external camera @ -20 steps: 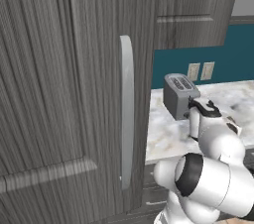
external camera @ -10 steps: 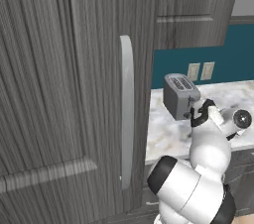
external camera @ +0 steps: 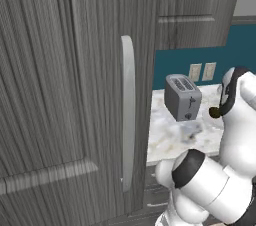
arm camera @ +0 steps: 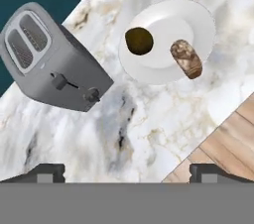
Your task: Pick the avocado and bread from the counter and place them on the plate. Then pick the jam from the cabinet and place it next to the plate. Lastly close the cabinet door.
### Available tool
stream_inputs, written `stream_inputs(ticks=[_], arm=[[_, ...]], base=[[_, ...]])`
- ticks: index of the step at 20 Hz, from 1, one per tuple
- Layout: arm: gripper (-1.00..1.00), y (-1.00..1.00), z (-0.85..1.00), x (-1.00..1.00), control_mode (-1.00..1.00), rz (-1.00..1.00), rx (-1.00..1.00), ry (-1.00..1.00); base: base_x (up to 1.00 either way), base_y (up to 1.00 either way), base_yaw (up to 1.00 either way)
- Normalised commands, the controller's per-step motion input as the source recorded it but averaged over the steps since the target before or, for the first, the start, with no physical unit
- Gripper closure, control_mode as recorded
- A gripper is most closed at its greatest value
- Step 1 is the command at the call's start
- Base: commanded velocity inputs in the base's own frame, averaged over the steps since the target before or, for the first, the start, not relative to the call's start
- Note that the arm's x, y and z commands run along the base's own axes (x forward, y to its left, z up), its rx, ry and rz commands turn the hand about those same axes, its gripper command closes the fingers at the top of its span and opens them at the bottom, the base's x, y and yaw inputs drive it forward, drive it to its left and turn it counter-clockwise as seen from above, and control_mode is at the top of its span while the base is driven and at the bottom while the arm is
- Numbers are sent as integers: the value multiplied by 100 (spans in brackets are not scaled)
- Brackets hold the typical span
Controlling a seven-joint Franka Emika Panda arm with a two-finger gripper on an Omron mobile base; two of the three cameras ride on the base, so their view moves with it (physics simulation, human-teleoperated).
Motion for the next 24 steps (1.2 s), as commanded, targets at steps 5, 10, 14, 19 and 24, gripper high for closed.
stream_inputs(ticks=[5, 10, 14, 19, 24], arm=[[-100, 25, -94, -51, -100, 36, -15, 1], [-100, 41, -62, -54, -100, 33, -18, 0], [-100, 61, 0, -60, -100, 23, -11, 0], [-100, 55, 0, -57, -100, 24, -8, 0], [-100, 57, 0, -51, -100, 20, -3, 0]], base=[[0, 0, 0], [0, 0, 0], [0, 0, 0], [0, 0, 0], [0, 0, 0]])
